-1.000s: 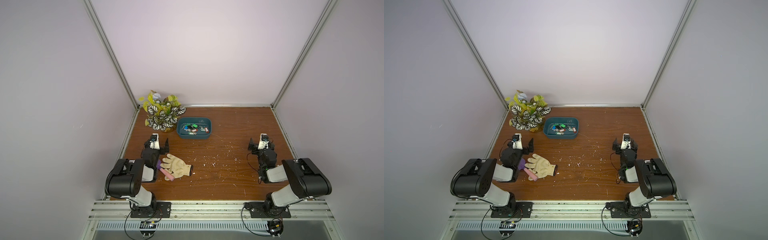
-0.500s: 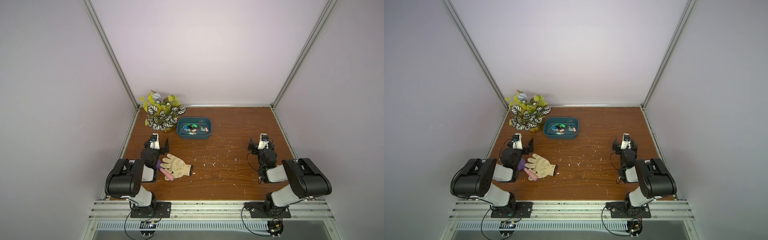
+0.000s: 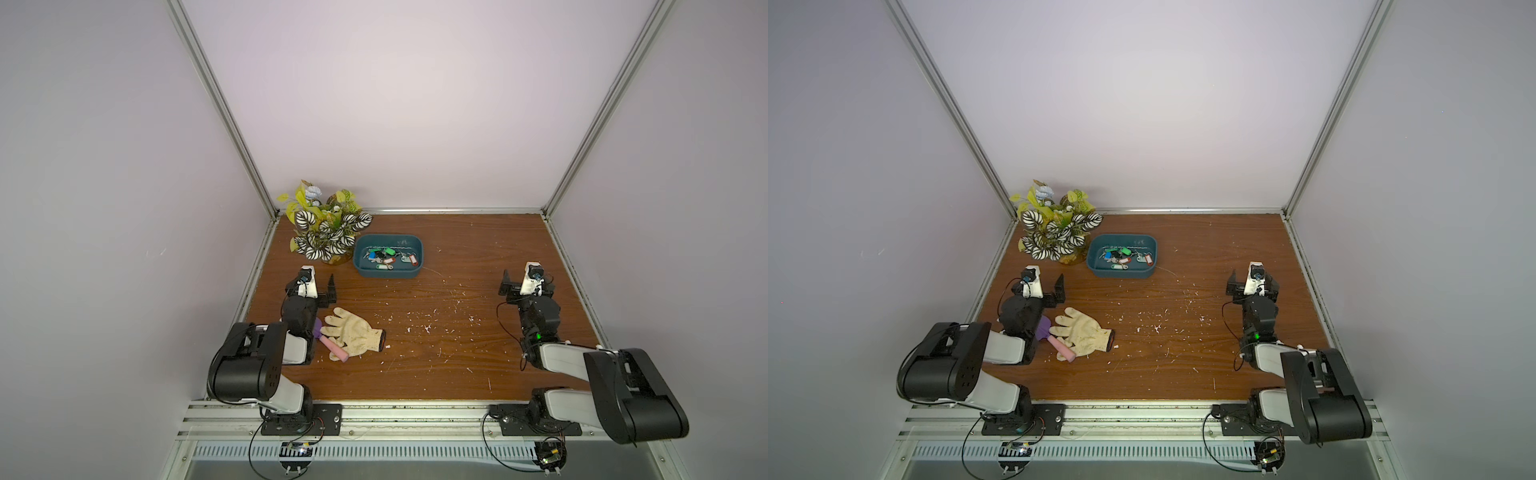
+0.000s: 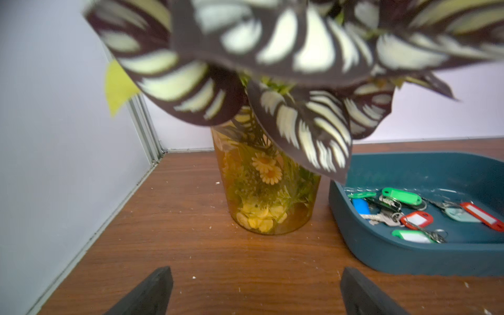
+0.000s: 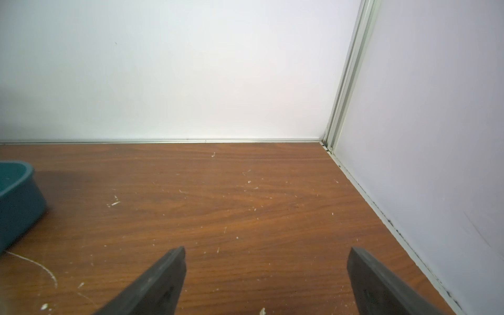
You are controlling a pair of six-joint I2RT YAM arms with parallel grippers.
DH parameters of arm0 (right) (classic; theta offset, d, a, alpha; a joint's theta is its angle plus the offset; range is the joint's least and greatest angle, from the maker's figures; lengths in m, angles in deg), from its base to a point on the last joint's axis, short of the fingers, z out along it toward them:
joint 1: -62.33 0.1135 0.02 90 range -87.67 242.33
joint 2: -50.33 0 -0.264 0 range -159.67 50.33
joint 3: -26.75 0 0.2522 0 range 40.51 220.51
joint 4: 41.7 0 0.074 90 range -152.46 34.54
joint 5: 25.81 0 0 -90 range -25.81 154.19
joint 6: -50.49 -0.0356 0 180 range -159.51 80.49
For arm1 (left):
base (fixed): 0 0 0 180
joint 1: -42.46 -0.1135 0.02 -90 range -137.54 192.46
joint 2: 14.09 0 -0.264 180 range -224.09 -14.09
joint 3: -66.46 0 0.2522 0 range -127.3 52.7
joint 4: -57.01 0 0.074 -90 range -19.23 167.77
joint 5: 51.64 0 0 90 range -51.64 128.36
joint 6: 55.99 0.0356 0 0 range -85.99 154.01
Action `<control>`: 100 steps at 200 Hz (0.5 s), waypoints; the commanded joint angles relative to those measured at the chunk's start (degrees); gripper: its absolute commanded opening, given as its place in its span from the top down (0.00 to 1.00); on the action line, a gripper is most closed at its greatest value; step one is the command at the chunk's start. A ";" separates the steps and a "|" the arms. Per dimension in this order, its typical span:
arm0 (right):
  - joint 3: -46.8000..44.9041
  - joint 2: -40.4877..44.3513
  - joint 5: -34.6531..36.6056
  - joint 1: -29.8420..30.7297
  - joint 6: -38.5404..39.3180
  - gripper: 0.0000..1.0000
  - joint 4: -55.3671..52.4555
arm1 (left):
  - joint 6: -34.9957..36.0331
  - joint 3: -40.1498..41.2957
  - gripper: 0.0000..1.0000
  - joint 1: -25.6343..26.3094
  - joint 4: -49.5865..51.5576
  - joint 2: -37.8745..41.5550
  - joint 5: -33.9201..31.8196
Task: Take the keys out of the storage box
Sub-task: Move the storage box to the center of the board.
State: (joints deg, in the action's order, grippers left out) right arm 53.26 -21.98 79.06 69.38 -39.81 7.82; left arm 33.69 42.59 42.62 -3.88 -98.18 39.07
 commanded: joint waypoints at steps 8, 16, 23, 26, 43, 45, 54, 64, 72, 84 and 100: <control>7.00 4.50 8.47 0.25 -18.96 0.00 -16.06 | 4.67 -0.81 0.00 5.30 6.88 8.47 -7.49; 8.77 4.59 8.78 0.12 -22.70 0.00 -20.62 | 5.28 -1.18 0.00 6.56 8.84 11.31 -7.67; 10.19 4.23 5.84 0.10 -22.39 0.00 -22.46 | 1.97 -1.10 0.00 6.85 9.36 13.86 -7.73; 10.86 3.99 3.88 0.09 -21.69 0.00 -23.16 | -0.31 -0.92 0.00 6.87 9.40 15.18 -8.17; 15.29 1.52 -8.09 0.36 -18.85 0.01 -26.42 | -13.29 -1.33 0.00 6.87 13.51 20.06 -12.88; 15.84 1.00 -9.27 0.45 -18.75 0.00 -26.78 | -14.20 -1.72 0.00 6.87 15.03 20.49 -13.11; 19.04 -1.46 -12.97 1.45 -18.12 0.01 -29.64 | -14.94 -5.02 0.00 6.87 23.93 21.88 -11.30; 23.34 -4.53 -13.31 3.57 -17.45 0.00 -33.65 | -13.18 -9.74 0.00 6.85 32.69 21.07 -6.89; 26.66 -7.34 -13.43 6.01 -16.21 0.00 -36.38 | -13.84 -12.88 0.00 6.86 37.11 19.25 -5.19; 31.29 -11.11 -10.30 10.47 -14.84 0.01 -39.95 | -14.70 -15.64 0.00 6.91 39.67 16.18 -2.37; 38.45 -16.66 -8.10 15.18 -13.82 0.00 -44.95 | -14.62 -16.83 0.00 6.87 39.94 14.05 1.59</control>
State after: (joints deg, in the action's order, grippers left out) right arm 83.51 -33.83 71.24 78.28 -55.35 -26.86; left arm 21.67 27.60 49.16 25.89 -81.31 34.33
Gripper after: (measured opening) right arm 0.995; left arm 0.999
